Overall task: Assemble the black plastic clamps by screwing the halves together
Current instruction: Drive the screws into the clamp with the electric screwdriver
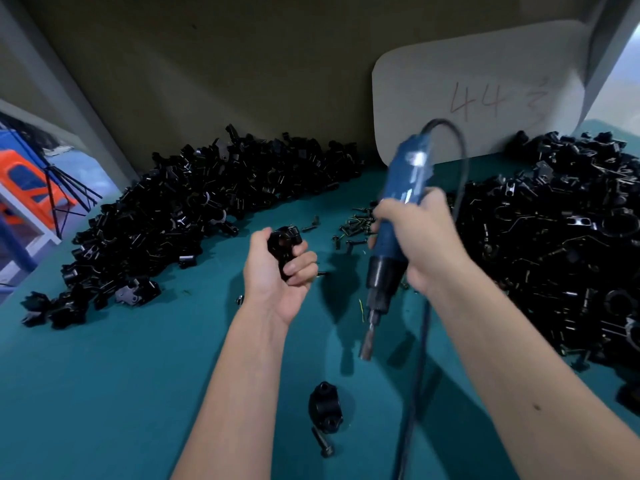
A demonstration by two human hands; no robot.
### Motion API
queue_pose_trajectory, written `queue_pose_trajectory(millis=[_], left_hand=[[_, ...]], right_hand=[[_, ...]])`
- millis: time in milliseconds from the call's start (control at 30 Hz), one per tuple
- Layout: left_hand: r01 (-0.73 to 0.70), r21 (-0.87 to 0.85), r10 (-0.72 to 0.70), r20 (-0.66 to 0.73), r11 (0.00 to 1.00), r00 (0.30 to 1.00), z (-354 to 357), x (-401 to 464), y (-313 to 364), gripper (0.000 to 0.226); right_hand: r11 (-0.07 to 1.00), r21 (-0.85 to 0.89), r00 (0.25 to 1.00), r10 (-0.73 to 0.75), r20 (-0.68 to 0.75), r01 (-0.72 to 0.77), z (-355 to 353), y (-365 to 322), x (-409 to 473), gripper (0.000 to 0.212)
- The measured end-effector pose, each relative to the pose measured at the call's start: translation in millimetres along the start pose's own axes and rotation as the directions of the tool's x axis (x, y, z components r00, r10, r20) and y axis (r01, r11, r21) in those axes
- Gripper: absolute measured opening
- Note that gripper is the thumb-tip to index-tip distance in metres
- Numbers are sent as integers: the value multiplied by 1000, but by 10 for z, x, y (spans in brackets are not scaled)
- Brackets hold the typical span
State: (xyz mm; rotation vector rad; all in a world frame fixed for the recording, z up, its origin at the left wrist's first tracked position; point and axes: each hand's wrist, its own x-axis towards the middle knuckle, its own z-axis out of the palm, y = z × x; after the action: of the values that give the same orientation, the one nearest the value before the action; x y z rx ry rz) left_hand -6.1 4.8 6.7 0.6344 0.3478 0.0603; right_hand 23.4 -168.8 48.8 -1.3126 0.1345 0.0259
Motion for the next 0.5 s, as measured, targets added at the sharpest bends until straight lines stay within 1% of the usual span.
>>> queue_pose_trajectory(millis=[67, 133, 200, 267, 300, 333, 400, 467, 500], left_hand=[[-1, 0, 1, 2, 1000, 1000, 7, -2, -10, 37], [-46, 27, 47, -24, 999, 999, 13, -3, -25, 42], [-111, 104, 118, -63, 988, 991, 20, -4, -38, 44], [-138, 197, 155, -71, 971, 985, 24, -4, -35, 48], [-140, 241, 160, -66, 960, 985, 27, -4, -29, 50], [-138, 277, 160, -58, 951, 985, 27, 0, -25, 51], [-154, 319, 174, -35, 935, 984, 48, -12, -29, 44], [-226, 416, 247, 3, 881, 969, 83, -34, -61, 31], [-281, 496, 303, 36, 821, 952, 106, -44, -84, 26]], right_hand=[[987, -161, 998, 7, 60, 3, 69, 178, -26, 38], [933, -349, 993, -60, 100, 92, 121, 331, -53, 37], [803, -557, 977, -171, 129, 214, 148, 419, -60, 38], [643, -716, 960, -228, 160, 272, 155, 451, -59, 39], [574, -769, 957, -231, 177, 280, 149, 469, -60, 43], [530, -801, 957, -219, 188, 279, 138, 488, -62, 47], [503, -818, 957, -220, 191, 279, 117, 502, -67, 54], [454, -823, 926, -313, 212, 342, 93, 456, -75, 53], [436, -806, 895, -376, 240, 399, 92, 416, -70, 50]])
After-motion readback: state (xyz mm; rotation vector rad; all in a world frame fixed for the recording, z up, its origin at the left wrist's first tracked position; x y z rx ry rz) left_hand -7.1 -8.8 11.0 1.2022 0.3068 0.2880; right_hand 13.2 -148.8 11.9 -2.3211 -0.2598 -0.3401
